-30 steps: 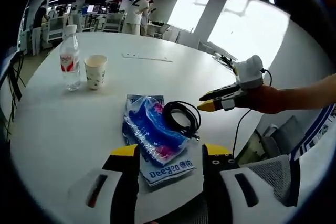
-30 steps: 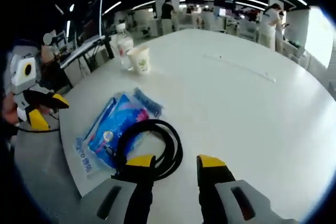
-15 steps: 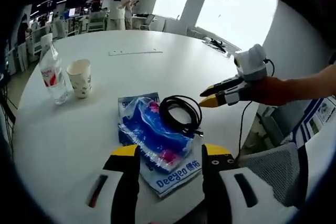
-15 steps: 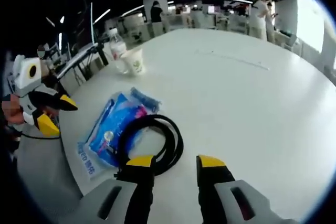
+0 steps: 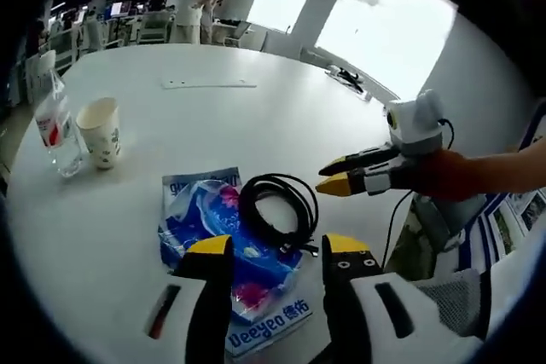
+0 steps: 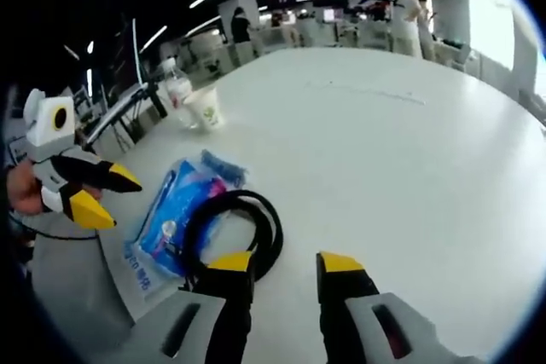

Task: Arrange the tabletop items into an orderly group along one side of the table until the central work area is clear of visible clutter.

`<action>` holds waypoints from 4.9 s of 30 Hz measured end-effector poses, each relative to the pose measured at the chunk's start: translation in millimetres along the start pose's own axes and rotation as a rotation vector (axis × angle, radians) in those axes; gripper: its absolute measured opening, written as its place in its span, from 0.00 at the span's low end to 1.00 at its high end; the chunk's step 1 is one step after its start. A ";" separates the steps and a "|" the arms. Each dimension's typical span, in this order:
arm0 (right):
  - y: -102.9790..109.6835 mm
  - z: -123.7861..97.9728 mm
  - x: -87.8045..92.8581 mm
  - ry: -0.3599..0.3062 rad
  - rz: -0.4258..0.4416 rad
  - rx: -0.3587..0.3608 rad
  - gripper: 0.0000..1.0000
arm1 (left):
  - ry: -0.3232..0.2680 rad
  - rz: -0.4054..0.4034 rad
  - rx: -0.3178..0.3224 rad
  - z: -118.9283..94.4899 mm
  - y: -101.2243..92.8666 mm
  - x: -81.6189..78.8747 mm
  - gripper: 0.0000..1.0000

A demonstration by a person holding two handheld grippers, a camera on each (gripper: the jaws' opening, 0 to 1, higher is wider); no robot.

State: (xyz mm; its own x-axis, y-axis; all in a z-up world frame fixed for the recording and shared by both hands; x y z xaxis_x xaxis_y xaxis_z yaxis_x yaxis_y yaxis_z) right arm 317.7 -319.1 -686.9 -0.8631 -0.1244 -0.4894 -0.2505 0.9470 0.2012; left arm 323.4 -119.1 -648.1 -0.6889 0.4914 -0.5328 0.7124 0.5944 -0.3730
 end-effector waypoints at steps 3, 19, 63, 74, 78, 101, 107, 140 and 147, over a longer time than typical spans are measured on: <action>-0.1 3.6 -2.3 0.002 -0.004 -0.005 0.26 | 0.003 -0.024 0.007 7.0 -1.9 -1.6 0.38; 3.0 17.3 -1.7 0.016 0.047 -0.023 0.22 | 0.032 -0.232 -0.044 43.4 10.0 -8.0 0.30; -14.3 5.5 -0.5 -0.071 0.136 -0.019 0.00 | 0.105 -0.248 -0.058 82.6 -5.2 -34.6 0.00; -39.7 2.9 -9.0 -0.083 0.142 0.023 0.00 | 0.106 -0.263 -0.030 103.2 -15.7 -44.3 0.00; -46.4 2.4 -14.1 -0.087 0.140 0.035 0.00 | 0.109 -0.271 -0.025 108.4 -19.3 -48.1 0.00; -55.8 6.0 -24.3 -0.081 0.134 0.044 0.01 | 0.162 -0.282 -0.044 115.5 -19.4 -48.1 0.03; -58.7 3.6 -27.3 -0.087 0.143 0.053 0.05 | 0.181 -0.262 -0.050 114.8 -19.3 -46.5 0.06; -35.7 -3.8 -17.0 -0.076 0.083 0.056 0.10 | 0.088 -0.295 -0.159 42.1 4.1 -18.1 0.13; -26.9 -1.5 -19.8 -0.071 0.068 0.049 0.10 | 0.071 -0.322 -0.164 28.9 9.8 -9.4 0.13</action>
State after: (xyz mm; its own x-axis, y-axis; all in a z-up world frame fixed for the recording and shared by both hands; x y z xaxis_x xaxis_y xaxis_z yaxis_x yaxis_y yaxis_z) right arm 340.8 -342.6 -681.3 -0.8437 -0.0392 -0.5354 -0.1687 0.9661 0.1952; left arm 340.6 -136.3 -668.7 -0.8861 0.3023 -0.3514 0.4306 0.8174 -0.3828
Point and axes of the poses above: the point that each gripper's makers call its tool centre point, and the gripper's own axes: z roughly forward along the fingers, y roughly to its left, x roughly out of its underside, the point moved 6 cm from there along -z, roughly backward along the fingers, and after that the axes turned 14 degrees about y, right-handed, at the moved point
